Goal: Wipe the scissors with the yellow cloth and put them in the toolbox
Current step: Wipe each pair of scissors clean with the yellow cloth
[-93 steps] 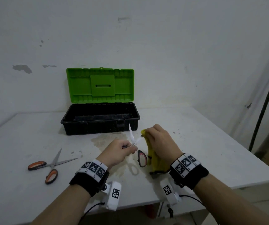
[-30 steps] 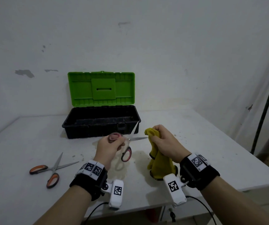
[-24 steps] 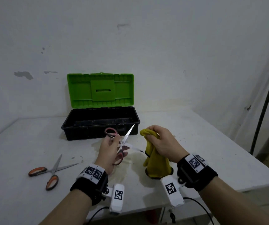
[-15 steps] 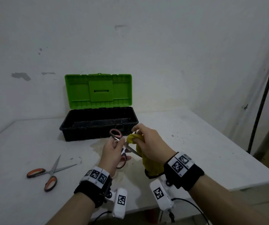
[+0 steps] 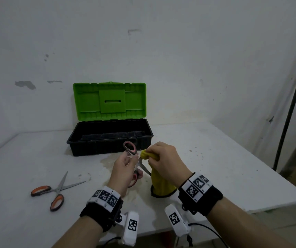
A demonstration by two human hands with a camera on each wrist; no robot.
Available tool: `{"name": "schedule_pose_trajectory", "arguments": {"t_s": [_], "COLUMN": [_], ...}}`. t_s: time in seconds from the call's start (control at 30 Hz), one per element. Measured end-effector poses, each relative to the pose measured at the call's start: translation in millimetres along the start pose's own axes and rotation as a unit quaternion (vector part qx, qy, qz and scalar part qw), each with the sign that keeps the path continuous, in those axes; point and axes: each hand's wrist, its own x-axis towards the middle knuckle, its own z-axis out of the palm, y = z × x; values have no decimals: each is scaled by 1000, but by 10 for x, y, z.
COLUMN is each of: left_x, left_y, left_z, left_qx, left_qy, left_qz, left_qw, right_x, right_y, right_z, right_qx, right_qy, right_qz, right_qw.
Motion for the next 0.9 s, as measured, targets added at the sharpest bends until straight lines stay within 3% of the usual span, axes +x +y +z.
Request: {"name": "schedule_pose_trajectory", "arguments": {"t_s": [0.33,0.47,0.63,0.73,0.9], "left_x": [-49,-74,-99,-100,-80], "left_y": [-31,-23,-23,-29,-6], "left_z": [116,176,187,177,126], "left_qx": [-14,-6,3,-19,-12], "left_qy": [22,18,19,27,6], "left_qz": [5,4,3,-13,-17], "left_qw": [1000,1000,1000,999,1000], "right_x": [-125,-93,99,102,-36], "right_y": [85,122,221,230,138], "right_z": [135,126,-75,-122,-82], "right_qx": [-20,-89,-67,-38,-36], "right_qy": [4,10,43,63,37], "right_qz": [-119,-89,48,53,28], "right_qw": [993,992,996,996,998]}}
